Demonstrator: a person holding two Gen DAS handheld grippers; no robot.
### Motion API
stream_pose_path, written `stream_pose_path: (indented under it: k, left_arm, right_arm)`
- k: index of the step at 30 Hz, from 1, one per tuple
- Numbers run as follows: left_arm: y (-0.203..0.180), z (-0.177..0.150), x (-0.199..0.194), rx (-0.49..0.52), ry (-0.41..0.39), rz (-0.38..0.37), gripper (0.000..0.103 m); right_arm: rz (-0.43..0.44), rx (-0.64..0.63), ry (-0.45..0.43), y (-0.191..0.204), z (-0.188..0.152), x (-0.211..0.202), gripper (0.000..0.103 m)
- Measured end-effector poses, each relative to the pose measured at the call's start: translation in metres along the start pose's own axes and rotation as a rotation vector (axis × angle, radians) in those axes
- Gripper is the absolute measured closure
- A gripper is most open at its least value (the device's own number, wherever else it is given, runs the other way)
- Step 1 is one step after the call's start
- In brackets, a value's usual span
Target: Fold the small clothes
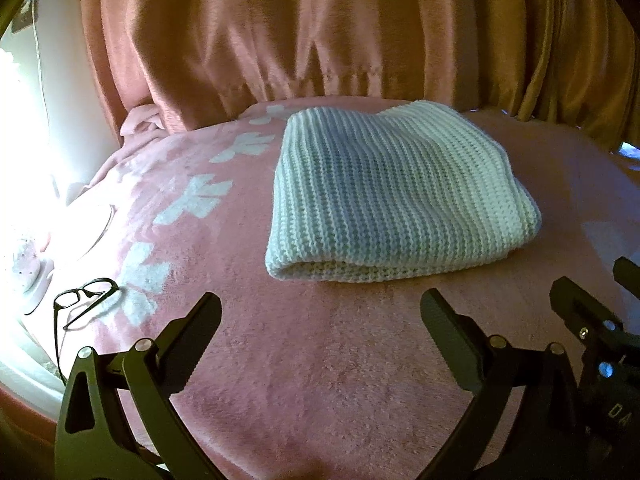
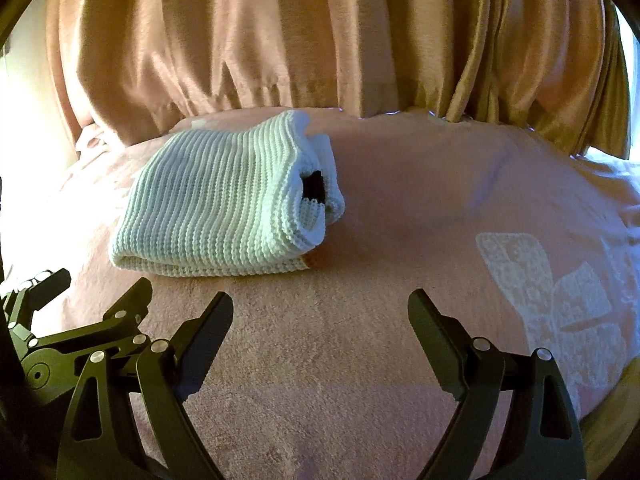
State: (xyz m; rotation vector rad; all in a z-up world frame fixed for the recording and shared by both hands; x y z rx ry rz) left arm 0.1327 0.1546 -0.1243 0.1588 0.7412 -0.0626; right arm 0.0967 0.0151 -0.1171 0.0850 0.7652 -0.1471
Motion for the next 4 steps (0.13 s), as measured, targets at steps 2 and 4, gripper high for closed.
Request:
stream_pose_path:
  k: [2, 4]
  left_arm:
    - [-0.0007, -0.0013, 0.0012, -0.004, 0.01, -0.007, 0.005]
    - [0.0002, -0.0026, 0.0027, -0.005, 0.02, -0.003, 0.005]
  right_arm:
    - [0.0, 0.003, 0.001, 0.0011, -0.0004, 0.0004, 0.016]
    - [0.0, 0.0, 0.004, 0.0025, -0.0012, 0.001, 0.016]
Point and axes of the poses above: each gripper's, at about its wrist camera, not at the fingertips, and x roughly the way its jaws point, y to its left, z to its top, the point moved 10 cm from there along x, roughly the way its jaws point
